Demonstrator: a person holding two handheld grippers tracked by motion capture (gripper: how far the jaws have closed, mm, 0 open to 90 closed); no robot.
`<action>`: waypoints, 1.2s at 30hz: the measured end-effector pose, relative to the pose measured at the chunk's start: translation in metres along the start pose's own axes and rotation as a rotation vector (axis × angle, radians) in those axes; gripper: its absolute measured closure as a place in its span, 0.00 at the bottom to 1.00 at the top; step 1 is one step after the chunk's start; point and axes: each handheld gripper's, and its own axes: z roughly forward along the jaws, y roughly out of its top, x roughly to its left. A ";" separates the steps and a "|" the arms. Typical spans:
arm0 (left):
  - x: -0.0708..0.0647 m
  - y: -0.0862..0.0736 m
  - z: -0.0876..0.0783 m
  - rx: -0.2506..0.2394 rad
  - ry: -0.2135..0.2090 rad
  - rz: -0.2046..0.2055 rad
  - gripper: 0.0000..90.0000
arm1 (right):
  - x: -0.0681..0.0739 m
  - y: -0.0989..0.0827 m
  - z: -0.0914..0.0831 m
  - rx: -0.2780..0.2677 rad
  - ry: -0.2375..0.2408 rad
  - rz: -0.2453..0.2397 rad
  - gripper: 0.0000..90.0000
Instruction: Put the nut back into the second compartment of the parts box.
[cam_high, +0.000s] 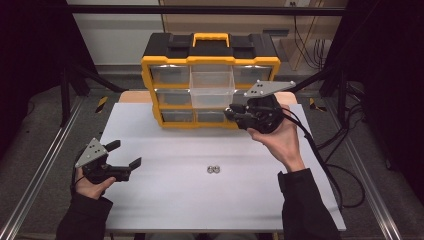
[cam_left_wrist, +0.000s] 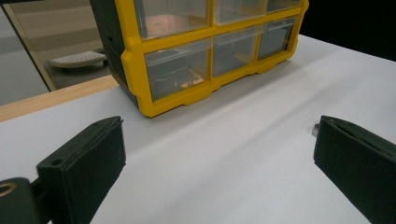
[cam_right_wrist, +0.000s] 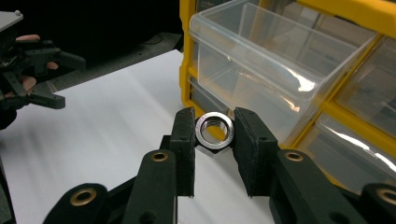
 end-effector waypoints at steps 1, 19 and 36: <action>0.000 0.000 0.000 -0.001 0.000 0.000 0.02 | -0.001 0.005 0.000 -0.005 -0.001 0.001 0.78; 0.000 0.000 0.000 -0.002 -0.003 0.000 0.02 | -0.012 0.042 0.007 -0.028 -0.066 -0.002 0.78; 0.000 0.000 0.000 -0.005 -0.005 -0.006 0.02 | -0.027 0.062 0.036 -0.016 -0.132 0.041 0.78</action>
